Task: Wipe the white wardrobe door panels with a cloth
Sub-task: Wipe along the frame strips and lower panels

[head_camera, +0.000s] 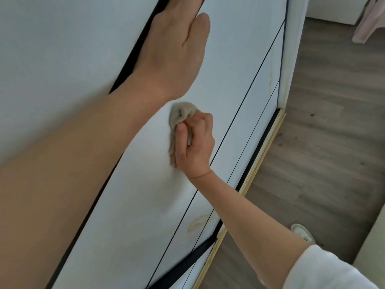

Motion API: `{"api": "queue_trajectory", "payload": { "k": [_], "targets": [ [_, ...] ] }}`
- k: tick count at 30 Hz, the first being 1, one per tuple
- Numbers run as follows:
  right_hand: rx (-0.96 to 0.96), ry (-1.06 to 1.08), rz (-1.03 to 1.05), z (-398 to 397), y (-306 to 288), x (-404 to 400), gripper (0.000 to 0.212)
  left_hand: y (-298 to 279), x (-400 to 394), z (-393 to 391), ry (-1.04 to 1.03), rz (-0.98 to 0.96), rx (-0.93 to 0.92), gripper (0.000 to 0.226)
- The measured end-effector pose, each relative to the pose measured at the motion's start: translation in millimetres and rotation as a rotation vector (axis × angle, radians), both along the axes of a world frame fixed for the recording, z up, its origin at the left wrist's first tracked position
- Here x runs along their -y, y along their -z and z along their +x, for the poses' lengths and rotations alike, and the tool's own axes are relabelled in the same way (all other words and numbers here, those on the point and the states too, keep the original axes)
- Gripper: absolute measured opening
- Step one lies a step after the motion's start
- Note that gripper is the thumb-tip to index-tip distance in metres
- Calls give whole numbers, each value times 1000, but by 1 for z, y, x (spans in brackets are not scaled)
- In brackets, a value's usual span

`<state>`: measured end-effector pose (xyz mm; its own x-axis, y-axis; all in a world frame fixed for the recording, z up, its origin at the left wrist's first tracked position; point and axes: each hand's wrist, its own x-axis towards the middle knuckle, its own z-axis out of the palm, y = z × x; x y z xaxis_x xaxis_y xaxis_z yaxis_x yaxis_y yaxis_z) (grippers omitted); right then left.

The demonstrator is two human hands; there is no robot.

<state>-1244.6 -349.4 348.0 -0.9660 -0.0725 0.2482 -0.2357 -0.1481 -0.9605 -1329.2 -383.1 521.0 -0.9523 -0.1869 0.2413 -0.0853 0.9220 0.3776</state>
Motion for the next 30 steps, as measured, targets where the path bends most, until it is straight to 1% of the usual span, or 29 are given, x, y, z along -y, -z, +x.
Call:
{"api": "queue_trajectory", "payload": {
  "k": [1, 2, 3, 4, 6, 7, 8, 9, 11, 13, 14, 15, 16, 17, 18, 19, 20, 21, 22, 23, 24, 25, 27, 28, 30],
  "targets": [
    [230, -20, 60, 2, 30, 0, 13, -1, 0, 0, 16, 4, 4, 48],
    [519, -53, 116, 6, 58, -1, 12, -2, -1, 1, 36, 8, 7, 49],
    [768, -77, 161, 10, 80, -3, 12, -3, -1, 2, 36, 5, 14, 49],
    [920, -86, 217, 11, 94, -6, 13, -3, -2, 2, 21, 0, 21, 48],
    [1051, -80, 300, 5, 95, -6, 14, -4, -3, 2, -15, -4, 41, 48],
    [1053, -54, 307, -1, 82, -7, 12, -5, -5, 3, -17, -4, 50, 48],
    [998, -34, 277, -6, 68, -6, 10, -6, -5, 4, -17, -4, 49, 48],
    [894, -29, 221, -9, 48, -7, 7, -6, -6, 5, -24, -9, 50, 48],
    [607, -71, 64, -13, -5, -8, 2, -6, -7, 3, -23, -23, 37, 48],
    [258, -89, -39, -10, -52, -10, 7, -5, -7, 3, -12, -8, 32, 48],
    [80, -70, -67, -6, -62, -11, 7, -5, -6, 4, -17, -4, 38, 48],
    [-60, -42, -70, -3, -57, -8, 9, -6, -5, 4, -9, -13, 35, 48],
    [-102, -38, -61, 0, -36, -4, 10, -4, -2, 1, 15, -31, 18, 49],
    [-33, -53, -13, 7, -6, -2, 9, -3, -1, 1, 43, -44, 12, 49],
    [160, -84, 38, 14, 24, -4, 4, -2, -1, 1, 64, -52, 12, 48],
    [416, -132, 103, 21, 50, -9, 1, -1, 1, 1, 60, -61, 13, 46],
    [669, -171, 171, 26, 73, -14, 3, -2, 1, 2, 36, -79, 21, 39],
    [853, -214, 247, 29, 89, -18, 6, -2, 2, 4, 4, -119, 38, 28],
    [955, -251, 304, 28, 97, -21, 9, -2, 0, 7, -15, -165, 50, 18],
    [1004, -259, 332, 26, 96, -23, 10, -3, -3, 7, -33, -222, 65, 16],
    [1030, -261, 314, 20, 91, -23, 12, -4, -6, 5, -48, -284, 103, 22],
    [1010, -281, 285, 16, 82, -23, 15, -5, -10, 5, -68, -314, 135, 33],
    [887, -308, 210, 14, 56, -31, 19, -9, -19, 19, -128, -297, 200, 48],
    [842, -326, 167, 11, 44, -35, 16, -13, -23, 33, -134, -298, 233, 51],
    [752, -339, 110, 2, 39, -43, 13, -18, -29, 76, -157, -253, 296, 52]
  ]
}}
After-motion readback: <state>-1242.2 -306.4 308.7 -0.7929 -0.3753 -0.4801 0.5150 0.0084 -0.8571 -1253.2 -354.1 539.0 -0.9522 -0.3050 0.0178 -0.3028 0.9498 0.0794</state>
